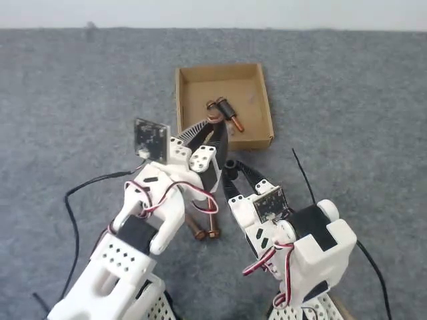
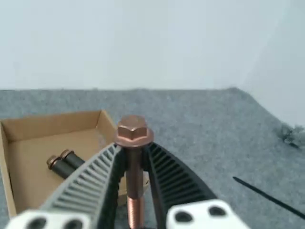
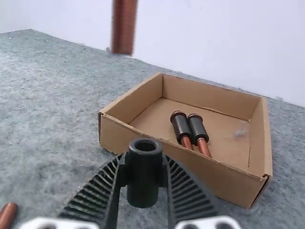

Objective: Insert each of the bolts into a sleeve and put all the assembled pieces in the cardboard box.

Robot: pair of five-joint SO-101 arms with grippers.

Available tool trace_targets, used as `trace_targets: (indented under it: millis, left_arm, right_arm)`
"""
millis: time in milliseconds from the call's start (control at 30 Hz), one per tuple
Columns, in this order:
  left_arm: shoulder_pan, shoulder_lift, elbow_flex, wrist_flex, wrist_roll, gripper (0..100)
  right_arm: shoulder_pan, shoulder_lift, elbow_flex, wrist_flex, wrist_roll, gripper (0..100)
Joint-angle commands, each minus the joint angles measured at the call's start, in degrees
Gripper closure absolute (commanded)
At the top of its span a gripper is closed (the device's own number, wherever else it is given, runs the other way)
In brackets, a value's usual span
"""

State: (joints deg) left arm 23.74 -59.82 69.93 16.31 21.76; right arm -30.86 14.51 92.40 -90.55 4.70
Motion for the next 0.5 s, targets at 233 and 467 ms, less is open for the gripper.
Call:
trace_targets:
  millis: [233, 467]
  left_arm:
    - [0.8, -0.3, -2.8, 0.3, -5.5, 99]
    - [2.9, -4.6, 2.9, -3.5, -5.5, 99]
  right_arm:
    - [0.0, 0.0, 1.3, -0.4, 1.0, 99.2]
    - [0.1, 0.0, 0.4, 0.0, 1.0, 99.2]
